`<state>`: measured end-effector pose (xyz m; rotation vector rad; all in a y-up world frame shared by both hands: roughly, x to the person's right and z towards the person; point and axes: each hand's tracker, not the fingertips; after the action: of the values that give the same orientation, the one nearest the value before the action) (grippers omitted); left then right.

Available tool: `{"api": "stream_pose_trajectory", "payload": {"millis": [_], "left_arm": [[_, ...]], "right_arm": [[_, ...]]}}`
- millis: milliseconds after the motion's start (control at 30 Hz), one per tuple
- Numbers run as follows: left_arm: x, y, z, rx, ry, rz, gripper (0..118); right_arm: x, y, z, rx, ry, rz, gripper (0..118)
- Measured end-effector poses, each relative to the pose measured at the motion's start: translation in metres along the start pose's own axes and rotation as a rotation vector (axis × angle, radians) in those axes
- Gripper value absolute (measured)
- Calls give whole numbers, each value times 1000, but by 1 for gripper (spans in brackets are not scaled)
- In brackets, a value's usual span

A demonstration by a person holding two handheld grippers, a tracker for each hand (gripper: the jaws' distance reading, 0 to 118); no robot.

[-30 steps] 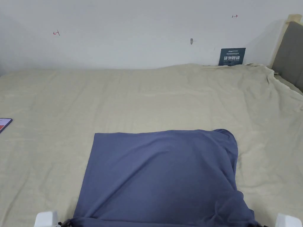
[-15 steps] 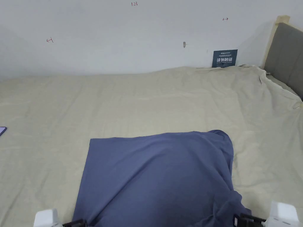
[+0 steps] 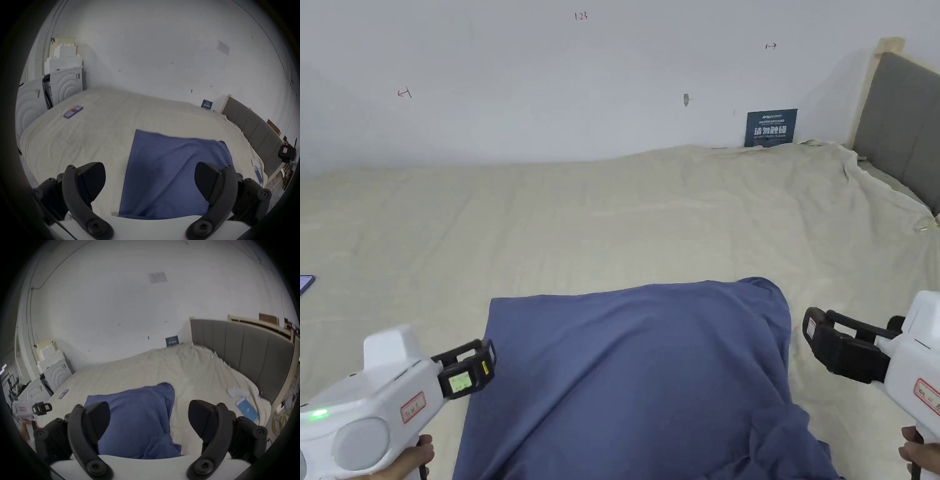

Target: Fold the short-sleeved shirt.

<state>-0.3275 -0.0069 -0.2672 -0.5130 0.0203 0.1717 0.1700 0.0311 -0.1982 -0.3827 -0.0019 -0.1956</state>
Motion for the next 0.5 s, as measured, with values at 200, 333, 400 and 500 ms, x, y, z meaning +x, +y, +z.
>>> {"api": "stream_pose_trajectory", "payload": {"millis": [200,333,400,500], "left_arm": [[14,3,8,99,-46,-39,14],[6,-1,9,59,-121,10,0],[-1,-6,6,15,-116,31,0],[-12,-18,2,-76,-62,-25,0]], "right_arm": [[-13,-1,0,74,-35,82,0],[-18,-5,1,68,-24,86,0],[-18,-6,2,65,-24,91,0],[-19,-9,3,54,-16,84,0]]}}
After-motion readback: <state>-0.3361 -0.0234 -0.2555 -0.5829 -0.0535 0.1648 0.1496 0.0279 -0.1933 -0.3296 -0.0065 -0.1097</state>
